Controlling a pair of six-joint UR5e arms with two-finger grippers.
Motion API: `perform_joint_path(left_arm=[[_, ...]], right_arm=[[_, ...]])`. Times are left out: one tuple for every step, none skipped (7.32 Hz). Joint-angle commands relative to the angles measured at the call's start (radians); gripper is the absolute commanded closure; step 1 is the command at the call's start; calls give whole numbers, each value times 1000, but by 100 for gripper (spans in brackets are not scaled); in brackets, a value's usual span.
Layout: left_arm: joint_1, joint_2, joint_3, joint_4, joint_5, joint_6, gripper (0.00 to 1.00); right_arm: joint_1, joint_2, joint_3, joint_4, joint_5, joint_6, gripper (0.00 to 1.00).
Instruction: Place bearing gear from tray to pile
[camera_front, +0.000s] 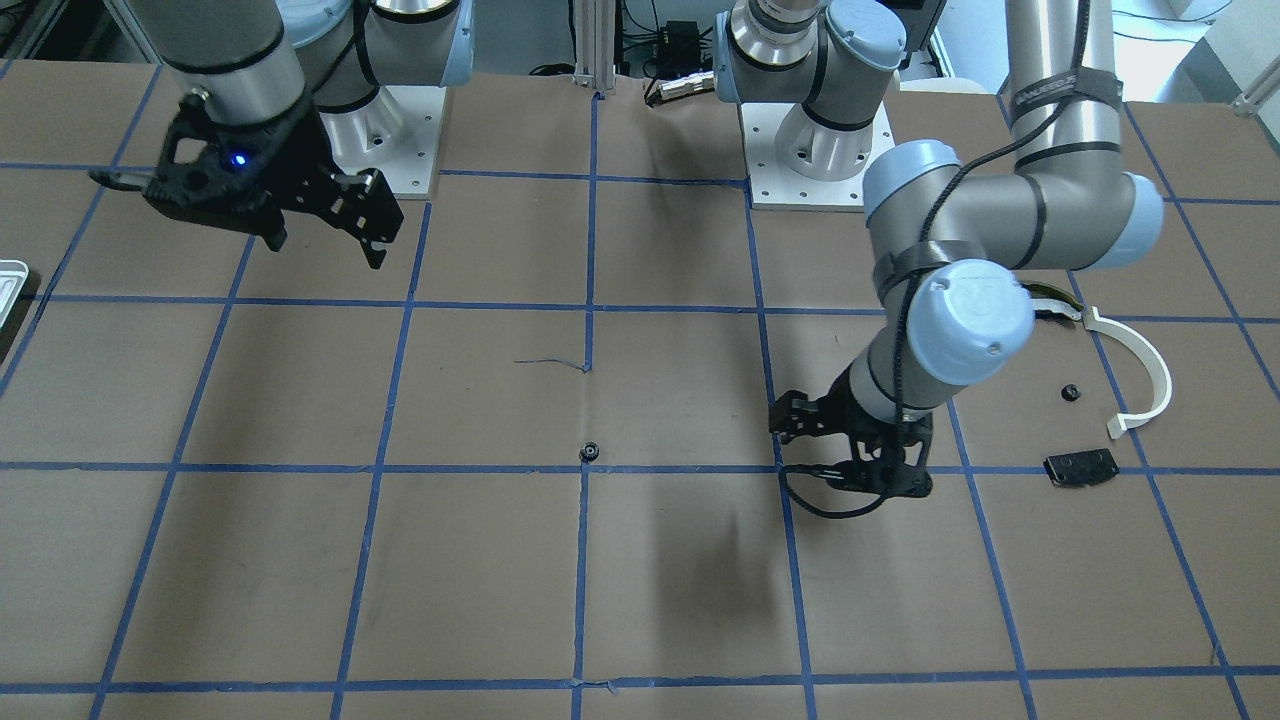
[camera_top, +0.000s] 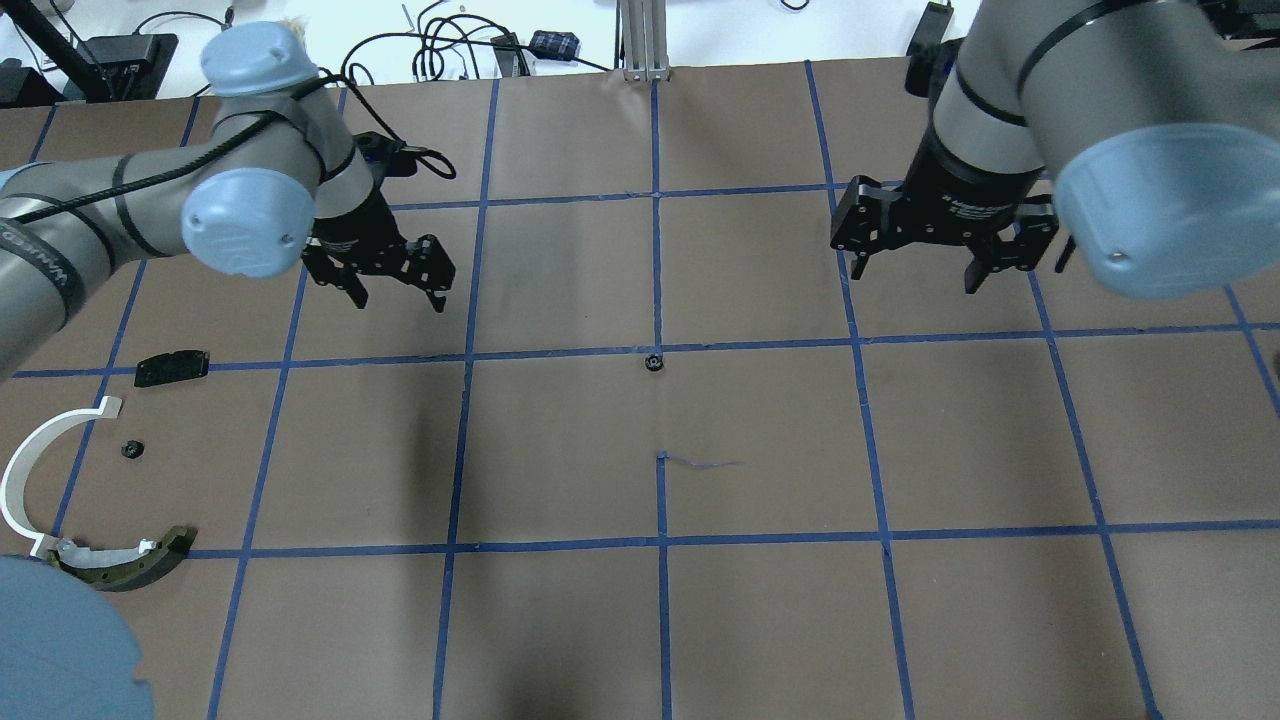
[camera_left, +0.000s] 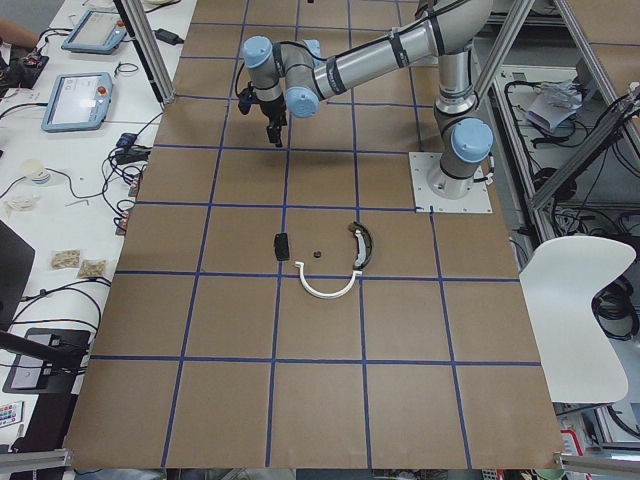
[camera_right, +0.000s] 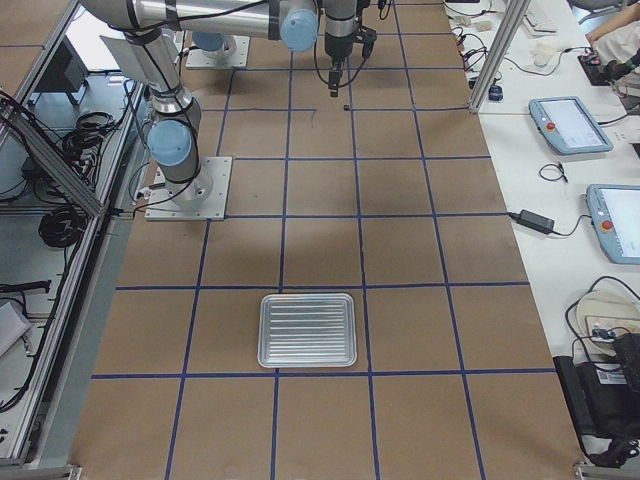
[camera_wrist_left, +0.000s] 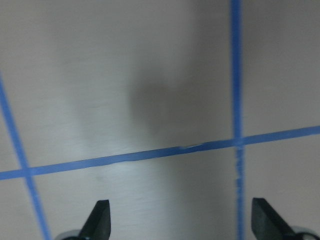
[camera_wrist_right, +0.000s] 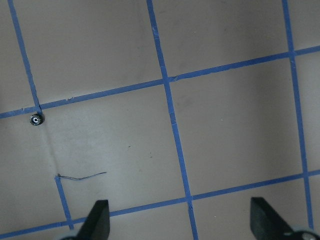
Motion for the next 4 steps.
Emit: perform_joint_path(left_arm=[[-187, -35, -14, 129, -16, -199, 0], [-240, -57, -14, 154, -16, -287, 0], [-286, -81, -14, 198, -16, -343, 0], [-317, -109, -14, 243, -14, -357, 0]], right_arm=[[22, -9, -55, 31, -8, -7, 0], [31, 17, -80, 33, -21, -11, 0], [36, 23, -83, 10, -15, -15, 0], [36, 26, -72, -72, -5, -33, 0]])
